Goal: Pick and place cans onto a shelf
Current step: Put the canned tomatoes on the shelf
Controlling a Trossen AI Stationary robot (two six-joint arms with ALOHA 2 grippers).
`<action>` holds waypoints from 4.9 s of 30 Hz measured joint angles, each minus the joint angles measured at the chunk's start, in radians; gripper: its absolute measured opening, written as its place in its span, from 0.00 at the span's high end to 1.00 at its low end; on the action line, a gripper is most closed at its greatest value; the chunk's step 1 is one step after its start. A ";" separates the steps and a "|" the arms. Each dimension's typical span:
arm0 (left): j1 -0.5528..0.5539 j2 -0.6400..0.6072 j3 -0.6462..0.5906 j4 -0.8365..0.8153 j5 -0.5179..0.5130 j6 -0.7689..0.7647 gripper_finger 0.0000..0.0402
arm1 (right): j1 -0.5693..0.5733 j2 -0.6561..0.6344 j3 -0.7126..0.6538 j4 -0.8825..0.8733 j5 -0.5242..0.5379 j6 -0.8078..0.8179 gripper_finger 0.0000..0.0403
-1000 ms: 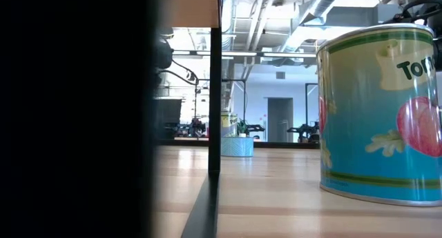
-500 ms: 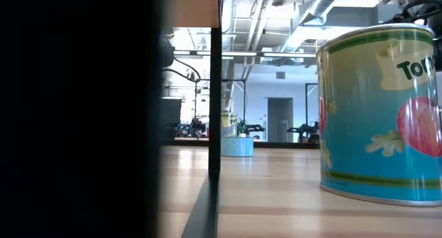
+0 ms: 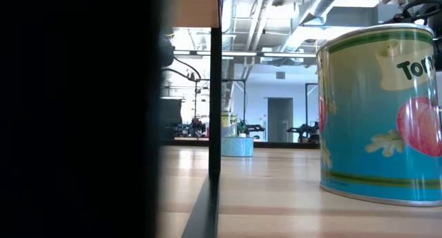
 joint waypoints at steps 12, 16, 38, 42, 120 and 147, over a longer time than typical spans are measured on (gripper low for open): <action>-0.054 -0.030 0.046 -0.054 0.025 -0.095 0.99 | 0.000 0.000 0.000 0.000 0.000 0.000 0.88; -0.028 -0.020 0.045 -0.015 0.015 -0.106 0.91 | 0.000 0.000 0.000 0.000 0.000 0.000 0.88; 0.019 0.048 0.039 0.049 0.016 -0.061 0.76 | 0.000 0.000 0.000 0.003 0.000 0.000 0.88; 0.018 0.049 0.039 0.054 0.010 -0.051 0.83 | 0.000 0.000 0.000 0.003 0.000 0.000 0.88; -0.517 -0.103 -0.035 -0.033 0.192 -0.534 1.00 | 0.000 0.000 0.000 0.000 0.000 0.000 0.88; -0.597 -0.102 -0.067 0.061 0.235 -0.593 0.94 | 0.000 0.000 0.000 -0.001 0.000 0.000 0.88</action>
